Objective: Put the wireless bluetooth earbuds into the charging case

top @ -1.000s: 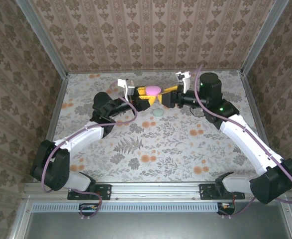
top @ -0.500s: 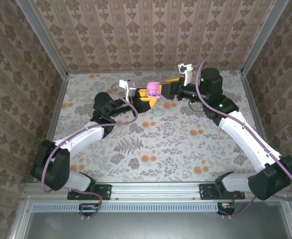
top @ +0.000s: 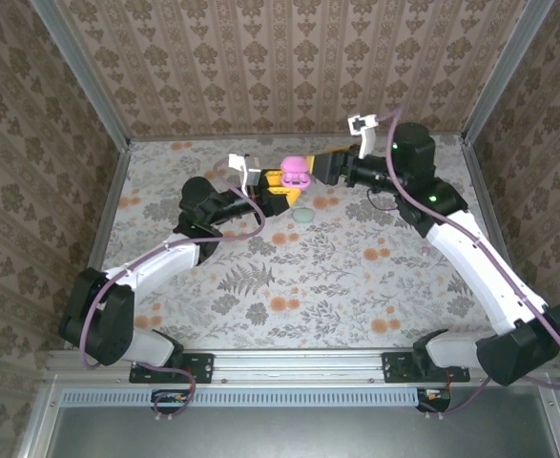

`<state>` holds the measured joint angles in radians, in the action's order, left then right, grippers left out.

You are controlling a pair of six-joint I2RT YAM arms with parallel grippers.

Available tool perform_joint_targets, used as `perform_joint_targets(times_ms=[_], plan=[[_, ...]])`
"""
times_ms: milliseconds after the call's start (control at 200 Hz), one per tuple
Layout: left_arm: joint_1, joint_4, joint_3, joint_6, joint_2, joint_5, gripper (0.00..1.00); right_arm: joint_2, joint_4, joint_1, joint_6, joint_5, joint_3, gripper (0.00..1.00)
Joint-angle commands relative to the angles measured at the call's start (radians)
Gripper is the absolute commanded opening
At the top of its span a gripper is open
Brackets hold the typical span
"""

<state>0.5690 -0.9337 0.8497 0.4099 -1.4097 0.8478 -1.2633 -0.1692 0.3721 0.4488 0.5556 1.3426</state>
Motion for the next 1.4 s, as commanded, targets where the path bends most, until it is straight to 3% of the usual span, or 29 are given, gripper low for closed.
perform_joint_targets(times_ms=[0,60,195,305,400,565,855,1170,1395], plan=[[-0.001,-0.001,-0.014,-0.037,0.032,-0.022,0.26,0.112,-0.019,-0.050,-0.012,-0.033,-0.049,0.69],[-0.003,-0.002,-0.018,-0.037,0.034,-0.024,0.26,0.145,-0.054,-0.109,0.000,-0.091,-0.094,0.66],[-0.004,-0.010,-0.018,-0.034,0.034,-0.025,0.26,0.108,-0.217,-0.318,0.052,-0.202,-0.177,0.48],[-0.004,-0.011,-0.014,-0.032,0.038,-0.018,0.26,-0.035,-0.273,-0.497,0.072,-0.157,-0.221,0.40],[-0.004,-0.007,-0.018,-0.035,0.046,-0.015,0.26,-0.197,-0.299,-0.568,0.034,-0.109,-0.194,0.37],[-0.004,0.015,-0.027,-0.051,0.061,-0.021,0.26,-0.441,-0.397,-0.566,0.023,-0.209,-0.053,0.43],[-0.009,0.050,-0.029,-0.079,0.077,-0.025,0.26,-0.799,-0.619,-0.457,-0.011,-0.420,0.285,0.49],[-0.023,0.064,-0.034,-0.088,0.085,-0.028,0.26,-0.902,-0.719,-0.384,-0.038,-0.607,0.414,0.48],[-0.026,0.062,-0.027,-0.084,0.077,-0.022,0.27,-0.942,-0.743,-0.375,-0.054,-0.615,0.431,0.47]])
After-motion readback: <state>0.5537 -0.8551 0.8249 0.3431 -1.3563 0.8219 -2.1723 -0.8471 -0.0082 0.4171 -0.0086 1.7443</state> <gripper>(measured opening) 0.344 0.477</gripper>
